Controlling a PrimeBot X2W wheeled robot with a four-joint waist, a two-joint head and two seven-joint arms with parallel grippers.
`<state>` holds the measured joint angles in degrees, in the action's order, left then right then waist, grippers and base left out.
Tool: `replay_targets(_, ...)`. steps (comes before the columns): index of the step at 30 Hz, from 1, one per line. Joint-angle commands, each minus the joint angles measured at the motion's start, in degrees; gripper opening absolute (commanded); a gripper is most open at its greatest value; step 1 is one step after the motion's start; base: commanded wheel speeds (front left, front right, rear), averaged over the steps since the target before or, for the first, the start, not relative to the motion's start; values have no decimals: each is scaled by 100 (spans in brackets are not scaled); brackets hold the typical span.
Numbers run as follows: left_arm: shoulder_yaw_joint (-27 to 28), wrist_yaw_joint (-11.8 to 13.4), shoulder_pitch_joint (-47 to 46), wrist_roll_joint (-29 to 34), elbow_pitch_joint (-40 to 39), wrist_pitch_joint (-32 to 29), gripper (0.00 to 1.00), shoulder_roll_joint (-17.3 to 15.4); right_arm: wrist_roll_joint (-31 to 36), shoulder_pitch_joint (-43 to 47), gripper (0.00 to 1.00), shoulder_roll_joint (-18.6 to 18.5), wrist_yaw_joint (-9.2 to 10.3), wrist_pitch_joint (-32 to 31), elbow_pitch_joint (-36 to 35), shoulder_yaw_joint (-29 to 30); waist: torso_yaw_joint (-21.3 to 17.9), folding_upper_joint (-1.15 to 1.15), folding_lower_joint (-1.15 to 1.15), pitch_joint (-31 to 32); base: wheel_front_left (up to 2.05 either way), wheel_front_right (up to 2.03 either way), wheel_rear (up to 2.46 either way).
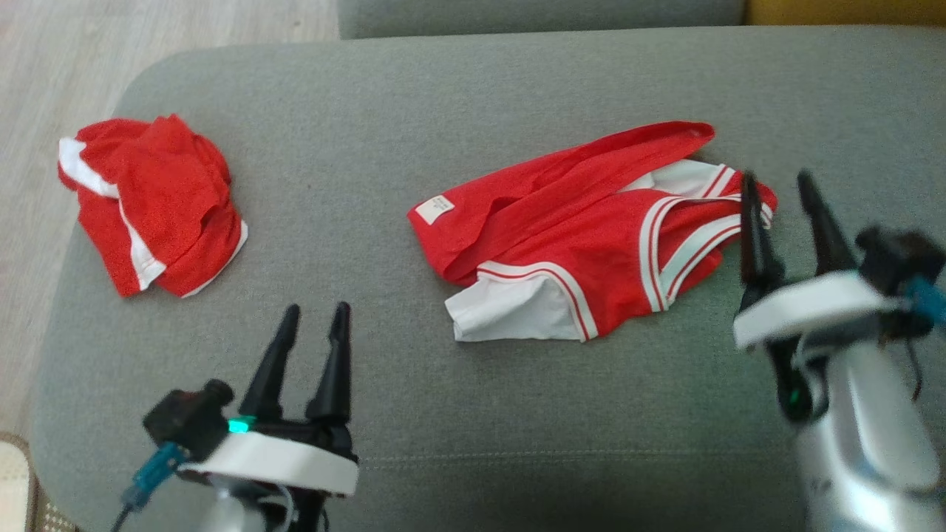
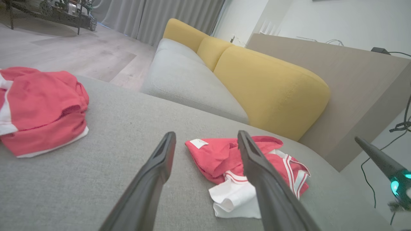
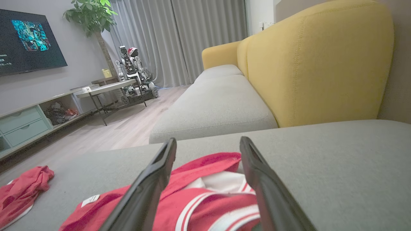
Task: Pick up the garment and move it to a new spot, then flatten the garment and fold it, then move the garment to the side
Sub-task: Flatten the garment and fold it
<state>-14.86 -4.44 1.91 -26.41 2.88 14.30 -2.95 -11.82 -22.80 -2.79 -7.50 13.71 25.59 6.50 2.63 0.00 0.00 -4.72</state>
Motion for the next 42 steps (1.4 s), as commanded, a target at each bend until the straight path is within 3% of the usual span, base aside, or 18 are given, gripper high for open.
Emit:
replay_targets(1,240,54,-336,-25,-226,70,100,7,-82,83,100,-11,1,65,-305,-224,-51,0,0,48,0,0,0)
replay_targets(4,393,53,-389,-9,-243,70,100,7,-203,586,100,-11,1,107,-849,-595,-119,0,0,90,0,0,0)
replay_targets(9,476,29,-360,14,-208,70,100,7,484,1391,100,-10,1,126,-1550,-937,-168,0,0,116,0,0,0)
replay_targets(14,433,102,-189,9,-72,70,100,7,285,1862,100,-10,1,128,-1869,-1012,-229,0,0,140,0,0,0)
replay_targets(33,450,25,-293,199,40,70,100,7,482,1790,100,-10,1,129,-1876,-882,-180,0,0,-98,0,0,0)
replay_targets(42,359,-37,-398,246,-38,70,100,7,447,1400,100,-9,1,129,-1199,-975,-46,0,0,-361,0,0,0)
